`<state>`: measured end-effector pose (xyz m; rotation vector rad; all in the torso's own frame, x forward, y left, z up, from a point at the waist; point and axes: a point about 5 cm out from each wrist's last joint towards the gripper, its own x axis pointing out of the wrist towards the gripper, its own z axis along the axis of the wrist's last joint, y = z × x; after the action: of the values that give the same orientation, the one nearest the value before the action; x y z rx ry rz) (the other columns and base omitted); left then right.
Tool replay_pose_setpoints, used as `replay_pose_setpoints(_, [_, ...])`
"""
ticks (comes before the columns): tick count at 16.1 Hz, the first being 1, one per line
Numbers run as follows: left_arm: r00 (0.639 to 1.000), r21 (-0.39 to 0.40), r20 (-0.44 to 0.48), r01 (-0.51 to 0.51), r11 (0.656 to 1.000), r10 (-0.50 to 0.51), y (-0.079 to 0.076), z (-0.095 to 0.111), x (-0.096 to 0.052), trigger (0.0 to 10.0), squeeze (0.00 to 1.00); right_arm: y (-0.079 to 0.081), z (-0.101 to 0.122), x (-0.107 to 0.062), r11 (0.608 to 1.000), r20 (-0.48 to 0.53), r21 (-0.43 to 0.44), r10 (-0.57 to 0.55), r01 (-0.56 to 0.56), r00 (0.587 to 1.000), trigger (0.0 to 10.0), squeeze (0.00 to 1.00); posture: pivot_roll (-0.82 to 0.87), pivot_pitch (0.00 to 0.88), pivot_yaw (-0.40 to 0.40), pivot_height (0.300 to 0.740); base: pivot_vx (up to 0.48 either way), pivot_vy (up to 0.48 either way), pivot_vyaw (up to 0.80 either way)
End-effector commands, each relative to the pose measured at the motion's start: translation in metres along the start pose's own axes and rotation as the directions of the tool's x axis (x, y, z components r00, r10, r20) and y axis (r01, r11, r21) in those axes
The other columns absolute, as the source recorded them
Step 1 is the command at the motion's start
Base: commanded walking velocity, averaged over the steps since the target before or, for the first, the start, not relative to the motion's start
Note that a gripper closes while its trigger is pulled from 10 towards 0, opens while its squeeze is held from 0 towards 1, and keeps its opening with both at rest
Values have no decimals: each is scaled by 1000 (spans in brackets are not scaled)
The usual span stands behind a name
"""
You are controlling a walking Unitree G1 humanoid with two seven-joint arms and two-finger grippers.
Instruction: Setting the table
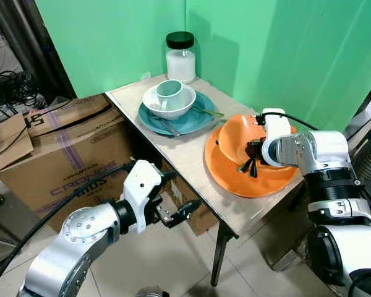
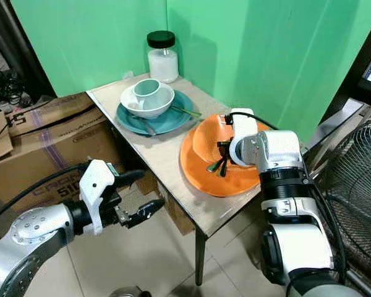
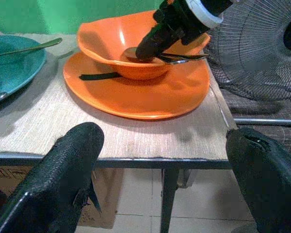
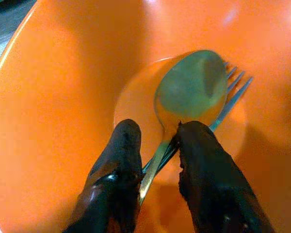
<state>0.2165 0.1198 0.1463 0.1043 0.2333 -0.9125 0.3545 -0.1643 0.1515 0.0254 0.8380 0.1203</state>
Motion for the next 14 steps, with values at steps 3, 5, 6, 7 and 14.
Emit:
replay_pose_setpoints(3, [1000,13,-10,9,1000,-9,-2,1,-2,10000,0,-3,-5,5,1000,-40,-5,-13,13,999,0,0,93,0,39,740,0,0,0])
replay_pose_setpoints(5, [1000,16,-11,11,1000,-11,-2,1,-2,10000,0,-4,-5,6,1000,-41,-13,-12,12,999,0,0,93,0,39,740,0,0,0])
replay_pose_setpoints(6, [1000,17,-9,10,1000,-10,-2,1,-2,10000,0,-3,-4,5,1000,-38,-18,-10,10,999,0,0,93,0,39,740,0,0,0])
replay_pose_setpoints(7, [1000,18,-9,9,1000,-9,-2,1,-2,10000,0,-3,-3,5,1000,-34,-21,-9,8,999,0,0,93,0,39,740,0,0,0])
replay_pose_setpoints(14, [1000,29,-4,0,1000,0,1,3,-1,10000,0,-2,15,-6,998,54,-49,42,-40,998,0,0,94,0,40,740,0,0,0])
